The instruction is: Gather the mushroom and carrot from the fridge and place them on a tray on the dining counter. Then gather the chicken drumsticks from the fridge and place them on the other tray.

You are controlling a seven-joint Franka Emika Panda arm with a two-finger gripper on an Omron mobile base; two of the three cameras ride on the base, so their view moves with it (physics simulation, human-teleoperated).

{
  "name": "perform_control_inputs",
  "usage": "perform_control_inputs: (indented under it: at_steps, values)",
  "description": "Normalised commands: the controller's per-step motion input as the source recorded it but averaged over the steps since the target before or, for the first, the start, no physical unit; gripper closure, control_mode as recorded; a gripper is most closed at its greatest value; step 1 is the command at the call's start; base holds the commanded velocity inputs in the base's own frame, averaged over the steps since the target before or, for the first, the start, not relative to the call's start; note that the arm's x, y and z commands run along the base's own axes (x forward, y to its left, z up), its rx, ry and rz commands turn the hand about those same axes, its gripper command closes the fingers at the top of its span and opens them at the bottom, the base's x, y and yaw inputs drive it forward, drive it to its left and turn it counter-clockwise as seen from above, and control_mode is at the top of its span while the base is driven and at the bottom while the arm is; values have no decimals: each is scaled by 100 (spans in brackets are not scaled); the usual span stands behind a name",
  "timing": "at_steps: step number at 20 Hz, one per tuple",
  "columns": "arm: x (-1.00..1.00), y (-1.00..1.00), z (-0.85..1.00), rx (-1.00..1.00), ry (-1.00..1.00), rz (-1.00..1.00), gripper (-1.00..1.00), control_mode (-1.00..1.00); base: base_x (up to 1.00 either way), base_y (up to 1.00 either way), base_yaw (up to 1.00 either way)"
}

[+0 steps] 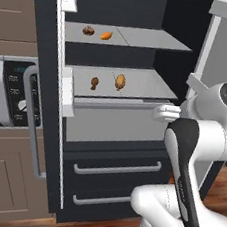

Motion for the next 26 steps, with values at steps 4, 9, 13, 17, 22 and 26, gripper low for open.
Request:
perform_control_inputs:
  at_steps: [4, 9, 13, 17, 22, 26]
  values:
    - [5, 0, 0, 0, 0, 0, -100, 100, 11, 2, 0]
    - [0, 0, 0, 0, 0, 0, -100, 100, 62, 24, 0]
    - [0, 0, 0, 0, 0, 0, -100, 100, 64, 39, -4]
    - [0, 0, 0, 0, 0, 0, -100, 100, 52, 55, -8]
    - [0, 0, 0, 0, 0, 0, -100, 100, 48, 27, -4]
    - [0, 0, 0, 0, 0, 0, -100, 100, 26, -17, 0]
